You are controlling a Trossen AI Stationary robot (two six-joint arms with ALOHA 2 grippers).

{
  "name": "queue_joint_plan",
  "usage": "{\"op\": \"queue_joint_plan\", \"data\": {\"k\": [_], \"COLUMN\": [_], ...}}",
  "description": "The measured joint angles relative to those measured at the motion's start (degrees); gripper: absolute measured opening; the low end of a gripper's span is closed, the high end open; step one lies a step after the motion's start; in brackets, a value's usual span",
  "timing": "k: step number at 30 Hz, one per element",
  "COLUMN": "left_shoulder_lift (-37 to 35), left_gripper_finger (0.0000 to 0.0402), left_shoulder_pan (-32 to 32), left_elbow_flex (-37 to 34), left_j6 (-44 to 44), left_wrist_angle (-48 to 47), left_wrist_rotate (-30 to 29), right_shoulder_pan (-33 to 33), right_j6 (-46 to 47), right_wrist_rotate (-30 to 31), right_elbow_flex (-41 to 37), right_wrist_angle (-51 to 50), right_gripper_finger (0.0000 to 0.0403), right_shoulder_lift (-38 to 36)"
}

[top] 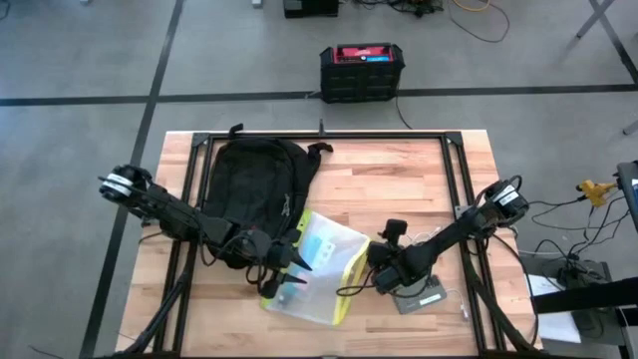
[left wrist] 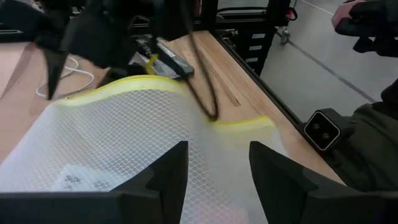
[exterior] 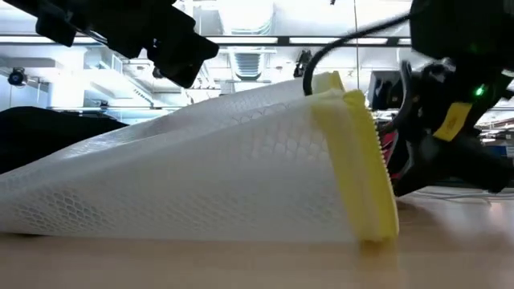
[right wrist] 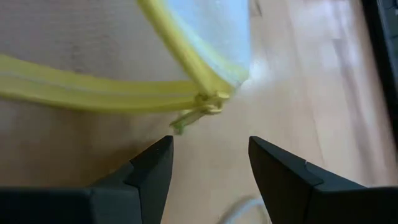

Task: Unpack backpack
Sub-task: Close the white zip bag

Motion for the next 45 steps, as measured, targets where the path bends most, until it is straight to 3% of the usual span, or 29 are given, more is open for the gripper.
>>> {"op": "queue_joint_plan", "data": {"k": [5,9,12,15,17,24,31,38,43,45], "left_shoulder_lift": [0.1,0.1,0.1,0.1,0.1,0.1,0.7,3.8,3.0,2.7], "left_gripper_finger": [0.0134,0.0128,0.0124,0.0122,0.0123,0.0121,0.0138,0.0161,0.0171,0.017], "left_shoulder_pan": [0.8,1.4,1.7,1.9,2.6,9.7,18.5,27.5,33.6,35.0], "left_elbow_flex": [0.0,0.0,0.0,0.0,0.0,1.2,8.1,15.2,20.5,21.8], "left_j6": [0.3,1.0,0.9,0.0,-0.7,-1.8,6.1,13.8,15.6,16.5], "left_wrist_angle": [0.0,0.0,0.0,0.0,0.1,0.0,-5.9,-12.5,-18.5,-18.2], "left_wrist_rotate": [0.0,0.0,0.0,0.4,2.1,9.8,13.8,30.6,49.7,51.4], "right_shoulder_pan": [0.2,-0.3,-1.4,-1.8,-1.8,-2.2,-4.6,-6.7,-7.4,-7.9], "right_j6": [-4.8,-6.2,-6.8,-8.5,-11.0,-18.1,-32.5,-42.8,-44.9,-46.3], "right_wrist_rotate": [-0.6,1.8,2.7,2.9,3.1,7.4,8.3,7.0,6.3,6.7], "right_elbow_flex": [-0.7,-0.9,-1.1,-1.1,-0.7,5.9,13.7,19.4,19.4,19.5], "right_wrist_angle": [9.0,10.0,9.8,9.6,9.1,-0.8,-2.1,-2.2,-3.3,-3.4], "right_gripper_finger": [0.0186,0.0162,0.0115,0.0037,0.0012,0.0003,0.0001,0.0,0.0,0.0], "right_shoulder_lift": [0.0,0.0,0.0,0.0,-0.1,-5.0,-10.5,-12.0,-12.0,-12.0]}}
